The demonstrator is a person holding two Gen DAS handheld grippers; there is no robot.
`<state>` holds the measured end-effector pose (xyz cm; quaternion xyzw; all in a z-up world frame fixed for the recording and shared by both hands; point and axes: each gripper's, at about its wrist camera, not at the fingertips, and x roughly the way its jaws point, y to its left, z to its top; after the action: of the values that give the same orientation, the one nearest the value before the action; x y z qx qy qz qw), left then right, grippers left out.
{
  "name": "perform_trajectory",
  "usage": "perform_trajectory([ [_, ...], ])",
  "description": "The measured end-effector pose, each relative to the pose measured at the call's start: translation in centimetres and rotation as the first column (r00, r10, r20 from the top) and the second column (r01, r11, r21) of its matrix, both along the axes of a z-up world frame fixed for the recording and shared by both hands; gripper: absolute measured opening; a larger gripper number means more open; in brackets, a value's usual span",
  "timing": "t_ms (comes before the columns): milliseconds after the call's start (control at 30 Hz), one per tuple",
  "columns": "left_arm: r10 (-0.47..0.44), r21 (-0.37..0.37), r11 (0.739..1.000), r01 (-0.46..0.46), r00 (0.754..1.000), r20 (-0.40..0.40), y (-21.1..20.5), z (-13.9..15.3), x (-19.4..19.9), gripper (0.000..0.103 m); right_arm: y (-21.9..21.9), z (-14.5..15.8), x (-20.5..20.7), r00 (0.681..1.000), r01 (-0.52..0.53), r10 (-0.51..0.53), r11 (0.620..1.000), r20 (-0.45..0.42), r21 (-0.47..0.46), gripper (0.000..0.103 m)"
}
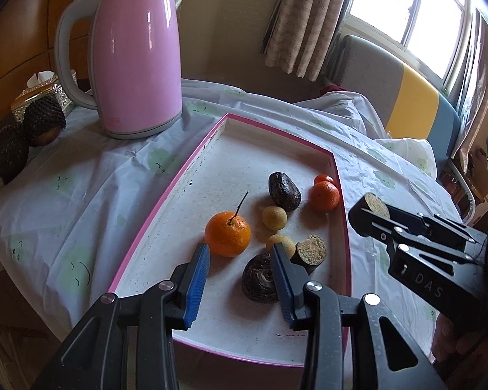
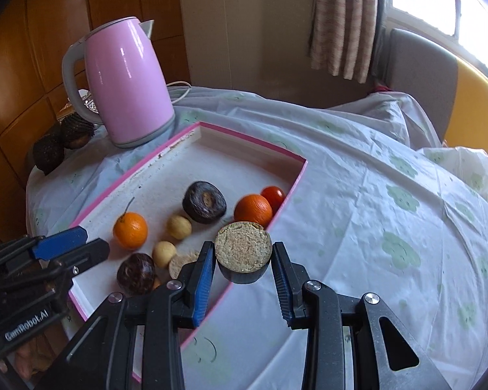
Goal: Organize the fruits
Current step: 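Carry the taro slice into the tray with the right tool and open it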
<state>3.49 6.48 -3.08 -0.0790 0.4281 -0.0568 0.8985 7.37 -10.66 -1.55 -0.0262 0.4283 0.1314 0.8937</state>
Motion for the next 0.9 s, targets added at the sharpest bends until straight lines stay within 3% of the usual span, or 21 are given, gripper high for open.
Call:
perform_trajectory([
  [333,0.021,-0.014,1.0,-0.021,1.0,0.005,0.9,0.0,0.1,0.04,2.5,-0.6,2.2,0.999,-0.043,0.043,0.999,-0.026,-0.001,0.036],
  [600,0.034,-0.014,0.999,-0.034,0.999,-0.017,1.4,-0.7,0.4,0.04,3.4,-3.2,4.0,0.994,-0.048,0.047,0.999,-0.096,-0.006,0.036],
  [733,0.034,-0.015,0.999,-0.034,0.999,-0.021,1.5,-0.9,0.4,0.04,2.7,-3.7,3.9,0.993,-0.038,0.041,0.999,-0.111,0.027,0.056],
  [867,0.033,-0.015,0.999,-0.033,0.999,-0.014,1.4,-0.8,0.4,0.04,2.9,-3.4,3.3,0.994,-0.057,0.058,0.998,-0.098,0.013,0.053],
  [900,0.033,-0.014,0.999,-0.033,0.999,-0.013,1.4,-0.7,0.4,0.04,2.9,-3.3,3.1,0.994,-0.063,0.063,0.998,-0.093,0.005,0.045],
])
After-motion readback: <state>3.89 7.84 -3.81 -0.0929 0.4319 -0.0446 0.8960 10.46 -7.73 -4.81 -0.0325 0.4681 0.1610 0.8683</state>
